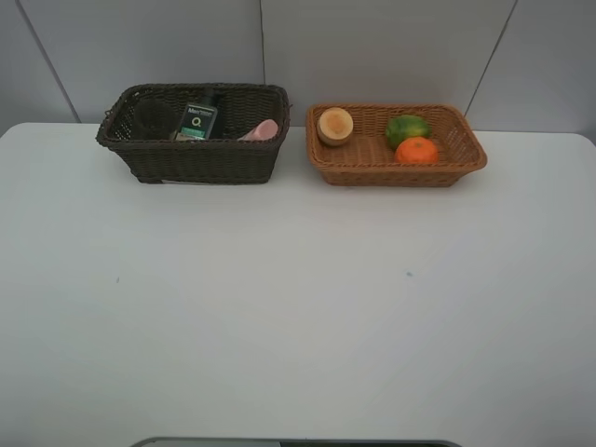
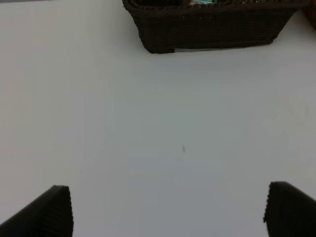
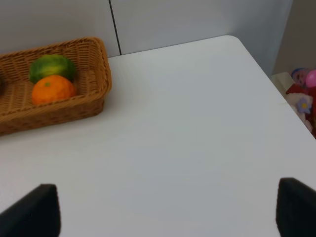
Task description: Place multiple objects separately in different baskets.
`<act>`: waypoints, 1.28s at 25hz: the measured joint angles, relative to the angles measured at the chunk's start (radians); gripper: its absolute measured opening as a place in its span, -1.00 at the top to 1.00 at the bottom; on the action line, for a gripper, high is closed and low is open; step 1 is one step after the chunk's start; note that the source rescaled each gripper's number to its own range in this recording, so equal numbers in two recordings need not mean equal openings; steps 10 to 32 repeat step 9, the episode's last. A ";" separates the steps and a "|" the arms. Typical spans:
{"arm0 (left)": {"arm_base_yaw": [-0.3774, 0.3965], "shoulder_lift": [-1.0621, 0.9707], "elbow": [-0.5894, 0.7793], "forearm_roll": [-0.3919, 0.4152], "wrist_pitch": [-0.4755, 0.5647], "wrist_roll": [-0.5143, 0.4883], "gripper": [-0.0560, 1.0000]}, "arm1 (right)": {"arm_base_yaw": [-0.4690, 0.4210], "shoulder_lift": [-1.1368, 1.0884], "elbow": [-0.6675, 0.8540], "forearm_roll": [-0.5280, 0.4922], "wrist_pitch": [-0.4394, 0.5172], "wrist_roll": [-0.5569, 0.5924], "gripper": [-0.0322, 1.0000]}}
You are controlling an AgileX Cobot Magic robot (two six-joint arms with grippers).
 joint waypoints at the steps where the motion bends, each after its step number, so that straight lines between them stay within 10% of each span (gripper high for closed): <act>1: 0.000 0.000 0.000 0.000 0.000 0.000 -1.00 | 0.000 0.000 0.000 0.000 0.000 0.000 -0.84; 32: 0.000 0.000 0.000 0.000 0.000 0.000 -1.00 | 0.000 0.000 0.000 0.000 0.000 0.000 -0.84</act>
